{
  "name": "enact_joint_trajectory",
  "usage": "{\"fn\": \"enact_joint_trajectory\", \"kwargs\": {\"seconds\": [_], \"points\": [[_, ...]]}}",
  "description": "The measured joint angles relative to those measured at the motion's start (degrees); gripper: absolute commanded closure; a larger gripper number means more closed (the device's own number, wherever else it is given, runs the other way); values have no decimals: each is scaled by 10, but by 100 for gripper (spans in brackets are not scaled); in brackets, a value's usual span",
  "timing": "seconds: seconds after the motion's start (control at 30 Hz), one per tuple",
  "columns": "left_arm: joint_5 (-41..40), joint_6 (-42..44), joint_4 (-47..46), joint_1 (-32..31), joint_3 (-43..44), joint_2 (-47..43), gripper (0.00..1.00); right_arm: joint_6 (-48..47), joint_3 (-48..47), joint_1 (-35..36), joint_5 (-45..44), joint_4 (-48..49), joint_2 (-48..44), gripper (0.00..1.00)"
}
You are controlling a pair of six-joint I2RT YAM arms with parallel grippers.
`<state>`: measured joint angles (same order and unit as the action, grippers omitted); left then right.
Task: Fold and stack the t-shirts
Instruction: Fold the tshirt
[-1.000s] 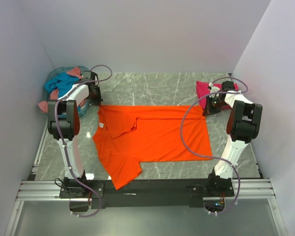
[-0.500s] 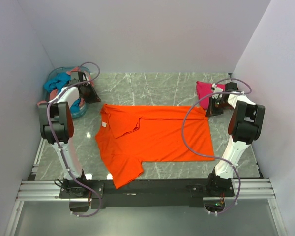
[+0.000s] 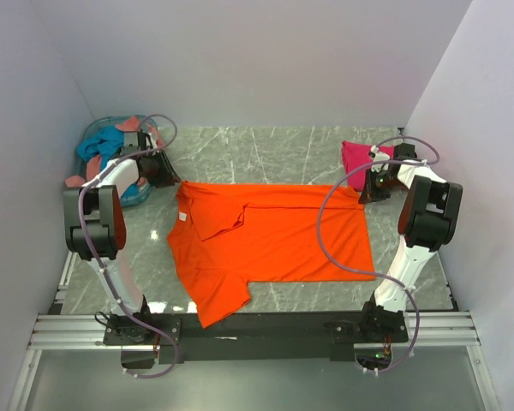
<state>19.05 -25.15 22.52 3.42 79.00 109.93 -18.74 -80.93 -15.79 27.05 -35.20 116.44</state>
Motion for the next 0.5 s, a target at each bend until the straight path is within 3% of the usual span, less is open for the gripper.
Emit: {"fn": "enact_joint_trajectory", "kwargs": {"seconds": [0.4, 0.5], "points": [[-26, -5, -9, -31, -41, -16, 67, 0, 0, 0, 2, -1, 0, 100], [-37, -8, -12, -35, -41, -9, 73, 0, 0, 0, 2, 0, 0, 100]]}}
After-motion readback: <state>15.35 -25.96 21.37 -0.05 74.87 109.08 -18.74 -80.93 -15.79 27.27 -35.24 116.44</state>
